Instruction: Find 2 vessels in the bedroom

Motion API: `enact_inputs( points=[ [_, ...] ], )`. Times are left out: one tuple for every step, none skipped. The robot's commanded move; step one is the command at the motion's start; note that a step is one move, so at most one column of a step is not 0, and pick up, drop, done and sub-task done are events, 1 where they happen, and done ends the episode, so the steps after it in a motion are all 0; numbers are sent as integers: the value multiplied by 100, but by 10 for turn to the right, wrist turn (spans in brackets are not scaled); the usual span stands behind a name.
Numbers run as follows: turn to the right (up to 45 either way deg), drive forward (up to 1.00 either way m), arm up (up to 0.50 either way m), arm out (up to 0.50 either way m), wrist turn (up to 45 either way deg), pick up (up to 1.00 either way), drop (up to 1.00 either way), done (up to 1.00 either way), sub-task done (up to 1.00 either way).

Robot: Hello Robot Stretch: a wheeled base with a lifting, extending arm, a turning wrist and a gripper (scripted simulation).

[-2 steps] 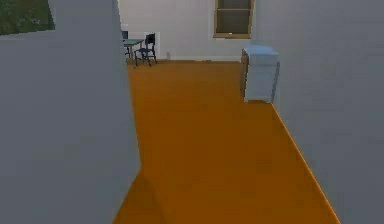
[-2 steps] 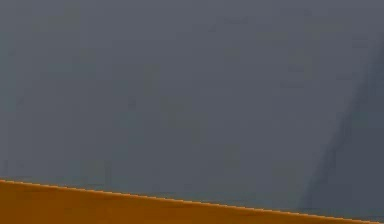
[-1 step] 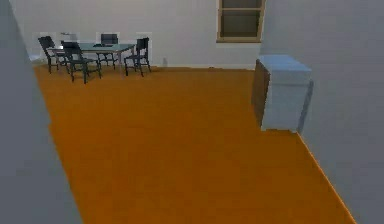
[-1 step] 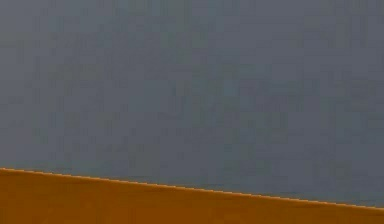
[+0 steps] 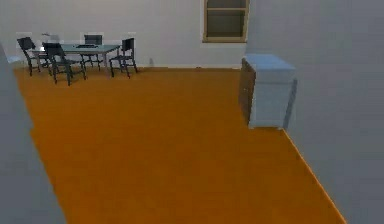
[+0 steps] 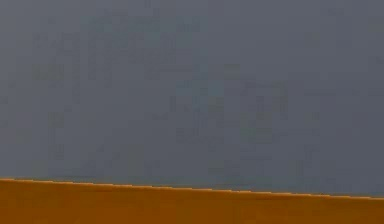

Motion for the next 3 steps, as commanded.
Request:
enact_inputs(
  points=[
    [0,95,0,0,0,0,0,0,0],
    [-360,0,0,0,0,0,0,0,0],
    [0,45,0,0,0,0,0,0,0]
  ],
)
